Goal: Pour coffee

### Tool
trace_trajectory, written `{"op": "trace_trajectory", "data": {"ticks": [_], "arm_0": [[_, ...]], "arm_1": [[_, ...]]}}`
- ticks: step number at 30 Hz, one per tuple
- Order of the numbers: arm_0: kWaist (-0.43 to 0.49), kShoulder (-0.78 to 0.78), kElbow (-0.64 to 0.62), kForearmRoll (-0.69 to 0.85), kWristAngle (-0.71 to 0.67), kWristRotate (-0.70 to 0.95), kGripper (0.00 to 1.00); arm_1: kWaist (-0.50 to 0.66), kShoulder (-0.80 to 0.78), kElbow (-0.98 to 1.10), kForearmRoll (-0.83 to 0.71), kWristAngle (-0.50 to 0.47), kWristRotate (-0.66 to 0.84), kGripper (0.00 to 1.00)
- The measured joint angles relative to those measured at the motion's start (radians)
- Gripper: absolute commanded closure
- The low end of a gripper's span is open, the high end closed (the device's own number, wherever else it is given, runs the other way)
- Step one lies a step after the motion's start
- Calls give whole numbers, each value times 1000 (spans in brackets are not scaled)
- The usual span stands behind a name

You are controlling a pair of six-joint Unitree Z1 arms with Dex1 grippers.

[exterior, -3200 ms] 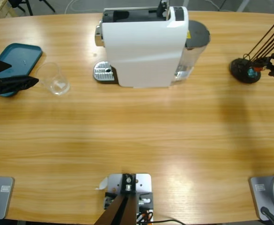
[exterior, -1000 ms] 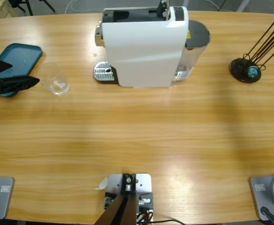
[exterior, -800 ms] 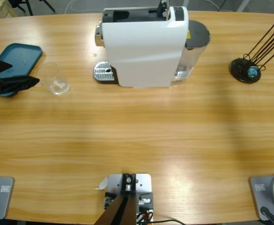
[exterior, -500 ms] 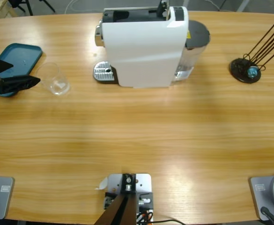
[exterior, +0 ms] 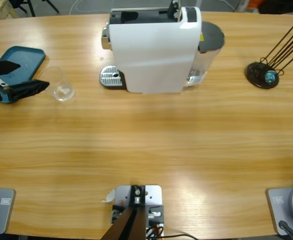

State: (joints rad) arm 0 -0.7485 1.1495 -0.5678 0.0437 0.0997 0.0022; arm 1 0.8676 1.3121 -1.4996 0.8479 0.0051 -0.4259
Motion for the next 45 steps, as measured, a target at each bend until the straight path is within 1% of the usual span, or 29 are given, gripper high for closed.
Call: {"op": "trace_trajectory", "data": {"ticks": [3, 10, 14, 17, 21, 28, 35, 45], "arm_0": [[-20, 0, 0, -9, 0, 13, 59], [-40, 0, 4, -14, 0, 17, 59], [-40, 0, 5, -14, 0, 17, 59], [-41, 0, 5, -14, 0, 17, 59], [-41, 2, 5, -14, 0, 17, 59], [-41, 10, 5, -14, 0, 17, 59], [-41, 12, 5, -14, 0, 17, 59], [-41, 13, 5, -15, 0, 17, 59]], "arm_1": [[7, 54, -33, -34, 81, -30, 1000], [2, 220, -75, -180, 286, -143, 1000], [-41, 298, -84, -202, 413, -210, 1000], [-80, 335, -110, -203, 453, -243, 1000], [-104, 380, -173, -194, 456, -271, 1000], [-105, 496, -313, -118, 396, -286, 1000], [-105, 563, -345, -113, 310, -286, 1000], [-106, 600, -370, -113, 240, -286, 1000]]}}
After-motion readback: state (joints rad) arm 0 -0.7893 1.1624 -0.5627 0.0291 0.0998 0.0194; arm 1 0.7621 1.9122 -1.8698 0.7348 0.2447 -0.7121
